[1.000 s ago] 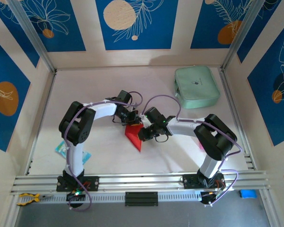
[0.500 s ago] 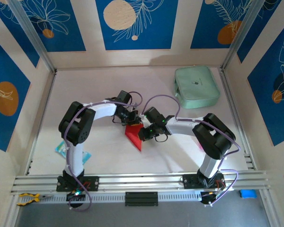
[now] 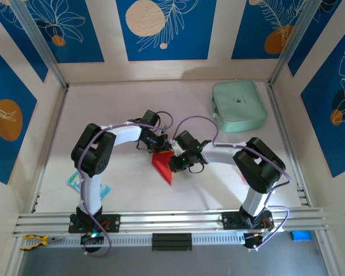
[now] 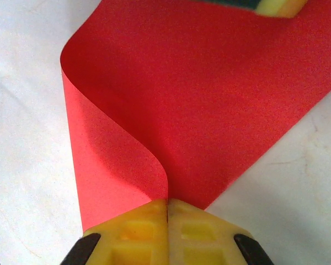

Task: Fold a paper plane with a square sheet of paper (pick it up from the middle)
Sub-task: Third fold the triangle at the center of the table.

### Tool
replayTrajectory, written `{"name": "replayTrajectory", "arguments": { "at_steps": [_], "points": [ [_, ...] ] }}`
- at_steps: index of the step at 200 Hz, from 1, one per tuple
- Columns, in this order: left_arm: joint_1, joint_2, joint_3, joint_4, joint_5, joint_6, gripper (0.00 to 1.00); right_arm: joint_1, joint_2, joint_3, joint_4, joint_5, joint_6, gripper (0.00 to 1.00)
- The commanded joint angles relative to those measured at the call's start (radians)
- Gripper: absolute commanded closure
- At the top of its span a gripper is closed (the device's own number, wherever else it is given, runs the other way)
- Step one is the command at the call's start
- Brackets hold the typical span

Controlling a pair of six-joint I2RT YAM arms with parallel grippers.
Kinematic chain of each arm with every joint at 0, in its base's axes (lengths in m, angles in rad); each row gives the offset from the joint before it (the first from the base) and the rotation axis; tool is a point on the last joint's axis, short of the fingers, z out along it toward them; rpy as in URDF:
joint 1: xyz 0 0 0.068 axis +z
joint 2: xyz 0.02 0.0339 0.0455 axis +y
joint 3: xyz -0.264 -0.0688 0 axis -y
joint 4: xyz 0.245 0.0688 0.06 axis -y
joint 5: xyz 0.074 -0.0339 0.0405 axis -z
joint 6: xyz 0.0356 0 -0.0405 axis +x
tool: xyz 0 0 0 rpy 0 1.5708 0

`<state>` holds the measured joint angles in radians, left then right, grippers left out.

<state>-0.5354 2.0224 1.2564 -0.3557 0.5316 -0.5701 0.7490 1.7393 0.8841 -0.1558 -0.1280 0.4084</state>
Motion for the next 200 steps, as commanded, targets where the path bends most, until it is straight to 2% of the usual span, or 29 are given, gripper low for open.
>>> {"name": "replayTrajectory", "arguments": {
  "at_steps": [1,200],
  "points": [
    [-0.006,0.015,-0.038,-0.05,-0.061,-0.003,0.96,0.009,-0.016,0.013,-0.029,0.011,-0.003,1.0],
    [-0.007,0.008,-0.054,-0.038,-0.059,-0.01,0.96,0.016,0.021,0.013,-0.027,0.017,0.007,1.0]
  ]
}}
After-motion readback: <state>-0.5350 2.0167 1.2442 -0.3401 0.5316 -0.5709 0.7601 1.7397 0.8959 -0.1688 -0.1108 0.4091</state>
